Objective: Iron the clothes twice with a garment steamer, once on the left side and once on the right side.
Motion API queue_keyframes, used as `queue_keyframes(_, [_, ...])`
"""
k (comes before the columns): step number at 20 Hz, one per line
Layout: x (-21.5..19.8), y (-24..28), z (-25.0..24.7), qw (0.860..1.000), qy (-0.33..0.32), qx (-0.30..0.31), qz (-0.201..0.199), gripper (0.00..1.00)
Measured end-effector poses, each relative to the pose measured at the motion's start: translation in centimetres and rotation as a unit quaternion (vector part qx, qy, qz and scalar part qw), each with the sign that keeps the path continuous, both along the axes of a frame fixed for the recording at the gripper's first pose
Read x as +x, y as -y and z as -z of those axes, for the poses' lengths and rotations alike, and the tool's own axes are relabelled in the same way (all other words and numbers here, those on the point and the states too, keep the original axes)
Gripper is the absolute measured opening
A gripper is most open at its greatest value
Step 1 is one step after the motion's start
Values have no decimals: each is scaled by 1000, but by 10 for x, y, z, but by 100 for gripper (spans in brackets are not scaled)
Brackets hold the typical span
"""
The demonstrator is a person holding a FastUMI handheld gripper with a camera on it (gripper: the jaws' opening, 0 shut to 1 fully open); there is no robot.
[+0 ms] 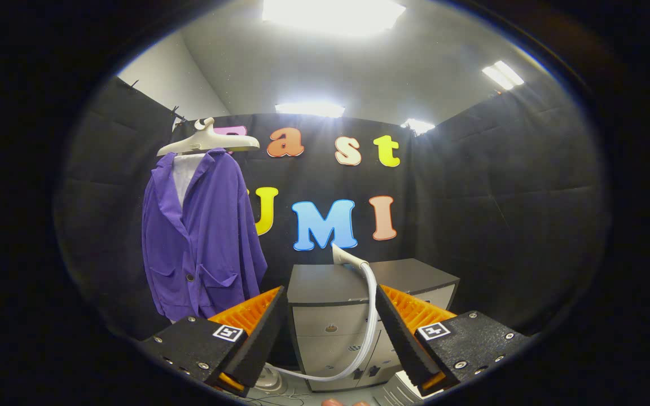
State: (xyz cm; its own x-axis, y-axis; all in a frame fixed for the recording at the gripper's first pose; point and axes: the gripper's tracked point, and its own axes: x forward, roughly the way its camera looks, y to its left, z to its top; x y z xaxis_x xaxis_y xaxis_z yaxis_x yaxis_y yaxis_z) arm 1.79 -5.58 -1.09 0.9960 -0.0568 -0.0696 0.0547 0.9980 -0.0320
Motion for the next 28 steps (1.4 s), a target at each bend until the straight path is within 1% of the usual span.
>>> queue_keyframes(5, [49, 21, -6, 1000, -11, 16, -13, 96])
queue_keyframes(9, [97, 45, -10, 999, -20, 40, -5, 96])
queue_keyframes(14, [170, 82, -8, 999, -38, 38, 8, 96])
queue_keyframes(18, [232, 106, -3, 997, -53, 59, 11, 96])
queue_keyframes(21, [277, 114, 11, 993, -75, 86, -2, 96])
queue_keyframes(24, [319, 123, 28, 991, -97, 93, -10, 97])
queue_keyframes(26, [341, 126, 38, 987, -114, 115, -17, 97])
queue_keyframes(28, [363, 126, 51, 979, -137, 148, -26, 97])
